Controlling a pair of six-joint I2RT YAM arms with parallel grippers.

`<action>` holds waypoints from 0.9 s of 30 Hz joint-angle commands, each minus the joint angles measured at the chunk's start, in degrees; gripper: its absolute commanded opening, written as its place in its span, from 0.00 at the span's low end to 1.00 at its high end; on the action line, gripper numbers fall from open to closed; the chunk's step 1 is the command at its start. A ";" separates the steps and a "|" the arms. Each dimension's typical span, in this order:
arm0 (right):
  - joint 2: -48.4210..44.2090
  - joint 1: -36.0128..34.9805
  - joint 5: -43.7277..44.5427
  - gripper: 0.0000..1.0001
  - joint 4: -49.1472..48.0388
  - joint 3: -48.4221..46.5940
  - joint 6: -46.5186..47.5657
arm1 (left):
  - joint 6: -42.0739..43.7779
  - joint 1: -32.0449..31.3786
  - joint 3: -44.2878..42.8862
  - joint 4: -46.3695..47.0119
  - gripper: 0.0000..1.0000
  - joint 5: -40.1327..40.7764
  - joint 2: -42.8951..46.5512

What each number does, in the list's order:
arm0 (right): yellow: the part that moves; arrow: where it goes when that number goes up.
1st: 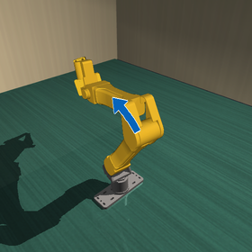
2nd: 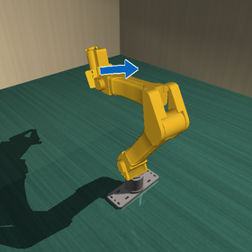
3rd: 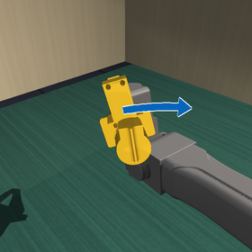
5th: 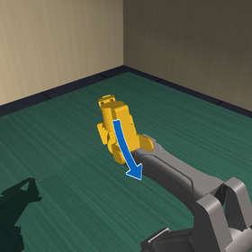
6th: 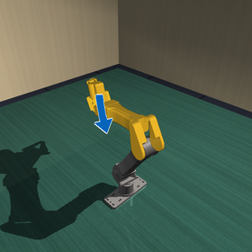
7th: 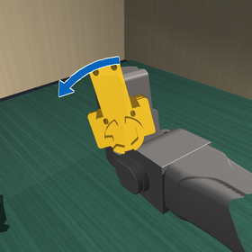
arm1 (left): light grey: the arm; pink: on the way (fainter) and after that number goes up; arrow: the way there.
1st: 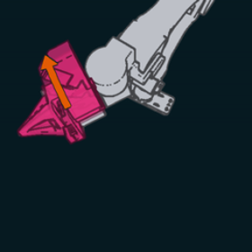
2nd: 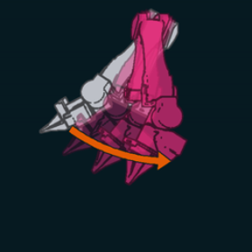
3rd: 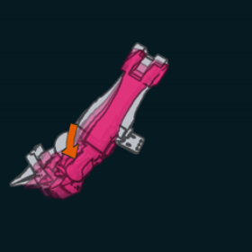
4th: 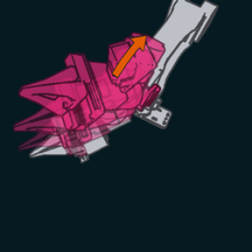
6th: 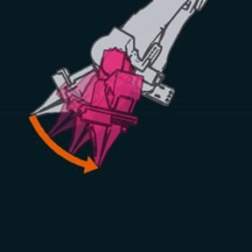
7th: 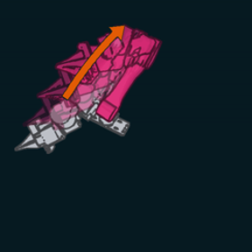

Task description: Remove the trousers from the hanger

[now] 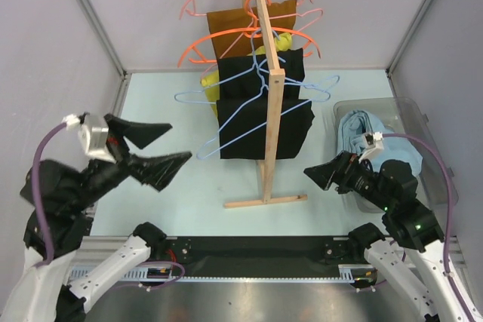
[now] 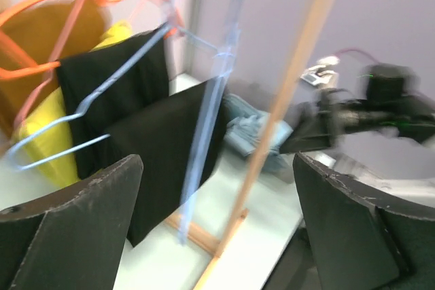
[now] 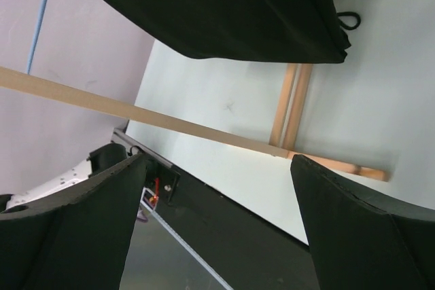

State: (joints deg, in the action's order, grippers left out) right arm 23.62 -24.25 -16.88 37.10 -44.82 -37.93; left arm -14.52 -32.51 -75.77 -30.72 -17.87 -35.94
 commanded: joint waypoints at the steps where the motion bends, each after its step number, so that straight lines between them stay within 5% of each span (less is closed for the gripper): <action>1: -1.99 -0.01 -3.85 0.93 -11.51 4.64 -4.95 | -6.90 -0.18 9.56 14.40 0.95 -16.37 5.34; 4: -3.66 -0.53 -5.00 0.93 -17.31 9.38 -7.15 | -18.40 -0.27 19.93 27.79 0.94 -27.29 9.38; 7: -5.07 -0.97 -5.79 0.94 -22.85 14.13 -9.26 | -18.44 -0.36 26.10 29.05 0.94 -29.24 14.91; 22: -20.36 -3.79 -0.34 0.98 -42.28 42.77 -15.85 | -28.10 -0.36 60.19 38.71 0.95 -31.87 32.60; 27: -18.70 -5.72 3.33 1.00 -47.38 47.54 -15.33 | -40.96 -0.45 70.65 54.41 0.96 -25.83 33.83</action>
State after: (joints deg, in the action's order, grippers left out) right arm 4.32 -28.40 -17.69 -0.45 -2.15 -52.95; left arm -43.07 -32.73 -11.18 7.90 -47.64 -3.20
